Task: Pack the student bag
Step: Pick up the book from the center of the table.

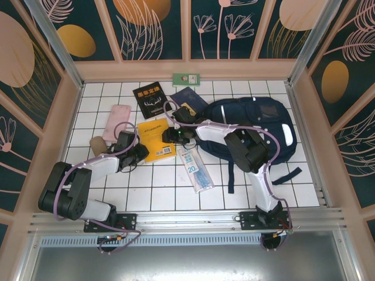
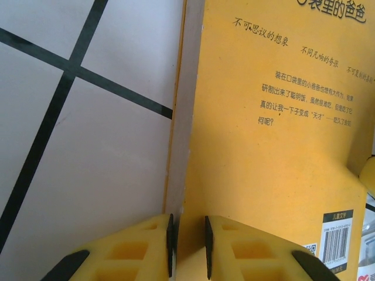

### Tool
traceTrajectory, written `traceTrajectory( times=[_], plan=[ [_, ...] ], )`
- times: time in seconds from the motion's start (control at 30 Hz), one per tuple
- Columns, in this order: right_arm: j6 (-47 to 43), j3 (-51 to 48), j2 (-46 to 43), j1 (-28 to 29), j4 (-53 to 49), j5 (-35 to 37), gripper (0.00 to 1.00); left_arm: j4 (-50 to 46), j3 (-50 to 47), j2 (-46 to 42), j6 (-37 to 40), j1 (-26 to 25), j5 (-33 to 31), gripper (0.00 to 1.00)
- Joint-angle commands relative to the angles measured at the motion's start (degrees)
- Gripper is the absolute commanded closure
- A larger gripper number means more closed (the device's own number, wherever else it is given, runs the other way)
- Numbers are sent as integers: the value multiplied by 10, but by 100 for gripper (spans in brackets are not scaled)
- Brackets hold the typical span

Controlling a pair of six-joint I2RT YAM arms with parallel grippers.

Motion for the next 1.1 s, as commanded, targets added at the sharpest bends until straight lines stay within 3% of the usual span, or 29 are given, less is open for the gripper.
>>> traceTrajectory(
  times=[0.0, 0.13, 0.33, 0.47, 0.57, 0.7, 0.87, 0.97, 1.07],
  plan=[
    [49, -53, 17, 31, 127, -217, 51, -13, -14, 23, 6, -8, 43, 78],
    [104, -89, -31, 25, 254, -296, 54, -16, -8, 3, 5, -8, 49, 78],
    [168, -123, -67, 6, 365, -338, 56, -23, -3, -21, 6, -8, 47, 78],
    [142, -116, -62, 5, 328, -333, 56, -18, -7, -21, 3, -8, 49, 78],
    [163, -126, -53, 6, 358, -343, 58, -14, -10, -19, 2, -8, 53, 78],
    [91, -80, -33, 9, 217, -279, 57, -15, -8, -21, 2, -8, 53, 78],
    [81, -90, -51, -2, 197, -241, 79, -29, -3, -30, 6, -8, 45, 77],
    [73, -93, -69, -11, 186, -227, 99, -45, 9, -45, 6, -6, 41, 70],
    [74, -103, -93, -23, 190, -219, 100, -56, 26, -71, -1, 1, 49, 53]
  ],
)
